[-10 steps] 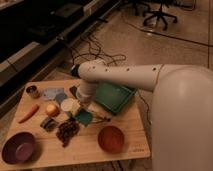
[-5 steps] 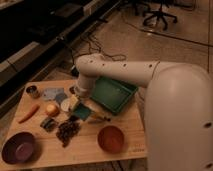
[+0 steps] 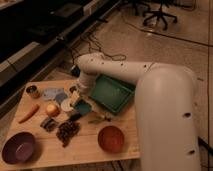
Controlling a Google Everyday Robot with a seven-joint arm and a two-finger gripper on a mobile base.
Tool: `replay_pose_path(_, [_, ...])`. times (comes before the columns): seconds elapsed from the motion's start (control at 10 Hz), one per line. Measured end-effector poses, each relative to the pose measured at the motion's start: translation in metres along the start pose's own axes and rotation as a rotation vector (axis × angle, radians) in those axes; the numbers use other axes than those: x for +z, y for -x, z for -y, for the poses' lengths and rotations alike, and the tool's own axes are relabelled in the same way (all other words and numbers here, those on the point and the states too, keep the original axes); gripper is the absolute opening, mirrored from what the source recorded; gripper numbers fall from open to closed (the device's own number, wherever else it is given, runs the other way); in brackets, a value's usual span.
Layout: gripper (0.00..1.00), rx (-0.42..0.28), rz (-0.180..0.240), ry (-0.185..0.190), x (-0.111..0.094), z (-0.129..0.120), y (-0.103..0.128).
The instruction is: Place sponge in paper cup
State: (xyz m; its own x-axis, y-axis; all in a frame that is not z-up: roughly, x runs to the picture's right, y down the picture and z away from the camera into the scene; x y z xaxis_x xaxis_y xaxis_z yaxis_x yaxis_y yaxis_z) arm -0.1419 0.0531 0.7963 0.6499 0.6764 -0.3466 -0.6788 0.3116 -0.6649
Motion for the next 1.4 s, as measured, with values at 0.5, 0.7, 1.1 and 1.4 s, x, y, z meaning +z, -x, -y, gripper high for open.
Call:
replay_pose_path(0.5, [0.00, 0.005, 0.007, 0.041, 0.008, 0.007, 0.023])
replay_pose_path(0.7, [0.00, 0.003, 0.014, 0.045, 0.004, 0.007, 0.030])
replay_pose_path(1.1, [0.00, -0.016, 0.010, 0.049, -0.002, 0.000, 0.039])
replay_pose_path(1.4, [0.00, -0.047, -0.006, 0.055, 0.009, -0.017, 0.061])
